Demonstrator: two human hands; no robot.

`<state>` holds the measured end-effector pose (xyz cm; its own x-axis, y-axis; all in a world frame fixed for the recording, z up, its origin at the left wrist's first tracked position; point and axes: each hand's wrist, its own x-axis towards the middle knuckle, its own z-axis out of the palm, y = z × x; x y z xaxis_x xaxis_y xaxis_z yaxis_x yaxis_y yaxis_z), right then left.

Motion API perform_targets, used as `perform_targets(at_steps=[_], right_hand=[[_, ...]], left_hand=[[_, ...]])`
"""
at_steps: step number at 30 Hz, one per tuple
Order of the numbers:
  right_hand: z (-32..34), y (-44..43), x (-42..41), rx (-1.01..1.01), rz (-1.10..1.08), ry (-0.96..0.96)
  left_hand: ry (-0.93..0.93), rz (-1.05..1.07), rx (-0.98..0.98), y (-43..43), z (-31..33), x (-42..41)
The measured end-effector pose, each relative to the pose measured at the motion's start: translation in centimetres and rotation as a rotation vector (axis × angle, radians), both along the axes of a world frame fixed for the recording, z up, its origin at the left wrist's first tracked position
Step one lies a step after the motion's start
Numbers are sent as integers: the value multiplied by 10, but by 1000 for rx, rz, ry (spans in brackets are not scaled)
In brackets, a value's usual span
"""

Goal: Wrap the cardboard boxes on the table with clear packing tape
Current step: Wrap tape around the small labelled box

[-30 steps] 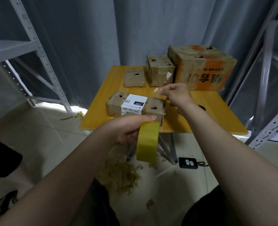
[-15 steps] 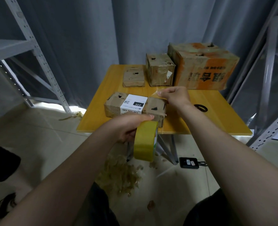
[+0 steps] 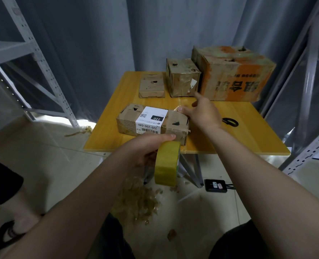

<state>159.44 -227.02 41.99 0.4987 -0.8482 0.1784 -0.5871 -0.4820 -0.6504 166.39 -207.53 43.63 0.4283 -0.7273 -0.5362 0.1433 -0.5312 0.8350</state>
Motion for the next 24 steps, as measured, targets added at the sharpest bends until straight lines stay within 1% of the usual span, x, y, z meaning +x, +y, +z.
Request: perform_targets(at_steps=[1, 3, 4, 6, 9, 14, 17, 21, 23, 24], right_hand=[[2, 1, -1, -46, -11, -17], [6, 5, -5, -113, 16, -132], [8, 7, -7, -140, 59, -185], [8, 13, -12, -153, 161, -195], [0, 15, -12, -90, 262, -115], [-5, 14, -12, 4, 251, 103], [-3, 11, -10, 65, 335, 140], [7, 6, -6, 81, 389, 255], [14, 12, -6, 47, 383, 361], [17, 17, -5, -6, 366, 409]], left_hand=[[5, 9, -7, 0, 0, 0], [-1, 17, -10, 0, -1, -2], [-5, 14, -5, 0, -1, -3], [1, 7, 1, 1, -3, -4], [22, 19, -16, 0, -5, -3], [21, -16, -2, 0, -4, -4], [28, -28, -1, 0, -5, -3], [40, -29, -3, 1, -1, -7], [27, -34, -14, 3, 0, -11], [18, -35, -18, 4, 1, -14]])
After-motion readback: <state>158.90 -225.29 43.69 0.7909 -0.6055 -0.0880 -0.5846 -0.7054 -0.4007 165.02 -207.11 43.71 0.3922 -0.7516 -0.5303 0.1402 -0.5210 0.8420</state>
